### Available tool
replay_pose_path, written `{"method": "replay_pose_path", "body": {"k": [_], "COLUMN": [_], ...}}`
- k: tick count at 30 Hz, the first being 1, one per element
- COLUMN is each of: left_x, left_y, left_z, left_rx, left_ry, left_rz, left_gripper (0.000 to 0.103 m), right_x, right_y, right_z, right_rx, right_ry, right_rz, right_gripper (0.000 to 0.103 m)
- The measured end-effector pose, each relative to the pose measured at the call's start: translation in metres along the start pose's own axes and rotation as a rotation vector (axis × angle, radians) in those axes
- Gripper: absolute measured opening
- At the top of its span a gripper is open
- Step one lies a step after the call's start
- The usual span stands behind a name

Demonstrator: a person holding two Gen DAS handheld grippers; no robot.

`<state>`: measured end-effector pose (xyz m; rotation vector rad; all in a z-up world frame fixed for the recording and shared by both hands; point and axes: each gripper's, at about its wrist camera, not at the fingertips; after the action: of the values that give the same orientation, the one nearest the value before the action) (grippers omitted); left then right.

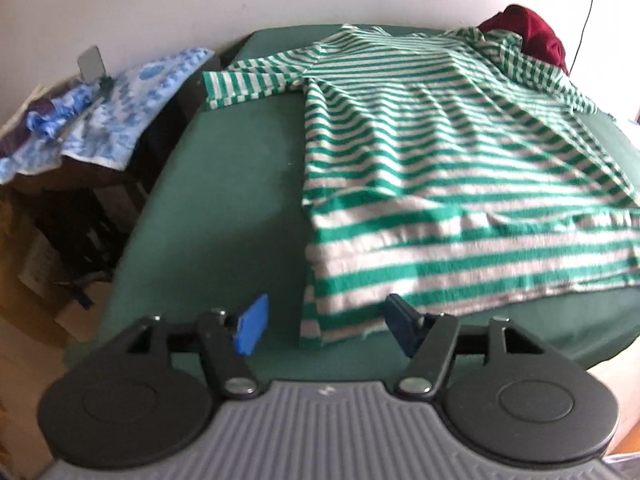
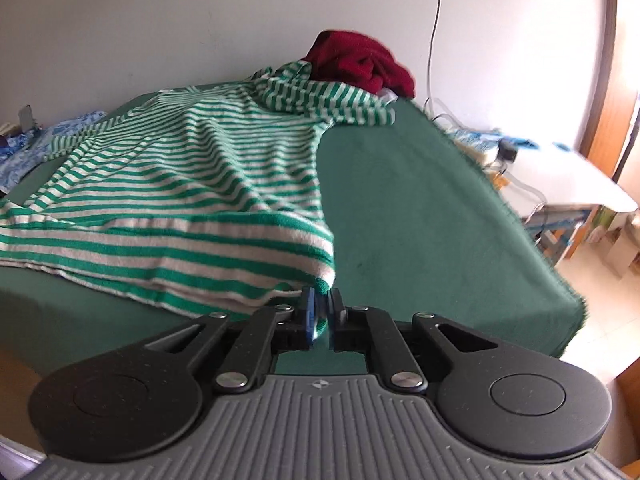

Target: Fold clothes

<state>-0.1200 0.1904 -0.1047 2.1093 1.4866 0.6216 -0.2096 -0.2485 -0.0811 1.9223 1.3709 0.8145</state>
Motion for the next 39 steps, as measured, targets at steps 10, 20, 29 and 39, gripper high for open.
{"method": "replay_pose_path", "body": {"k": [10,20,29,39], "left_x": [-0.003,0.017,0.017,0.011], "left_y": [0.011,0.023,-0.003,-0.001], "left_z": [0.008,-0.096,-0.07,-0.065], "left_rx": [-0.008,-0.164,-0.043,0.004], "left_ry": [-0.115,-0.188,-0.127,-0.132], "left_rz": [-0.06,-0.157,-0.152,-0.126], "left_gripper": [0.007,0.003,0.003,0.003], "right_x": [-0.006,-0.03,-0.03,-0.038], "right_y": [-0.001,0.052,0.044,0.025], "right_z": [0.012,-0.049,-0.045,-0.034], "right_rx": [0.016,-0.08,-0.017,0.094], "right_ry": [0.057,0.275,0.299,0.233], "right_rz": [0.122,0.276,0.321,0.322], "right_gripper": [0.037,0.006,0.006,0.006]}}
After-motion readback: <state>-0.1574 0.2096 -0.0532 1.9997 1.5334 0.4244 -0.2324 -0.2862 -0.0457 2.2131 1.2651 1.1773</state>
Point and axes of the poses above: each gripper's, at about its wrist camera, not at the fingertips, and z roughly the way its jaws point, x to its left, y to its top, and after that the axes turned 7 degrees about z, right-handed
